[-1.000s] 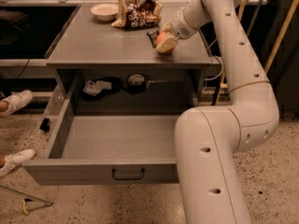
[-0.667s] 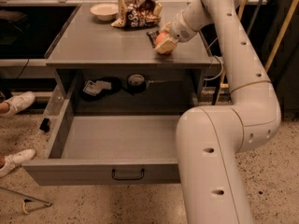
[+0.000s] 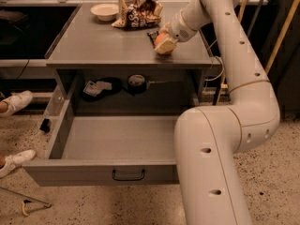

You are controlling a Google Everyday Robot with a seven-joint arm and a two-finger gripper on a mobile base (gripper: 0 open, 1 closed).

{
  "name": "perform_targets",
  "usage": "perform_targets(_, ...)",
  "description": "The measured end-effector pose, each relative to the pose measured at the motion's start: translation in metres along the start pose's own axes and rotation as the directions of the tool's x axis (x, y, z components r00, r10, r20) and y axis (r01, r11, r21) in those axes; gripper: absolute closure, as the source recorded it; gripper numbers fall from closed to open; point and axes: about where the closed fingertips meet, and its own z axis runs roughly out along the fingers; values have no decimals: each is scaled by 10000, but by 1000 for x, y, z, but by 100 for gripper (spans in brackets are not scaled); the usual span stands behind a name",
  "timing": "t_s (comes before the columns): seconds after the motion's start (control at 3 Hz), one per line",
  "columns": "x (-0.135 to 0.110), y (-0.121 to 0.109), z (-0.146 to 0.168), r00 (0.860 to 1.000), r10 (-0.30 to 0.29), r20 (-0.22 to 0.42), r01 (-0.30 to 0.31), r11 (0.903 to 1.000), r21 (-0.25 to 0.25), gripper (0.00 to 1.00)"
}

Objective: Place orange into top drawer

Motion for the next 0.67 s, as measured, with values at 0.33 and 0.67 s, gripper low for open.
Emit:
perform_targets(0.33, -23, 22, 7, 9953, 33, -967, -113, 9965, -824, 100)
perform_targets(0.67, -65, 38, -9, 9833, 483, -1753, -616, 9955, -714, 100)
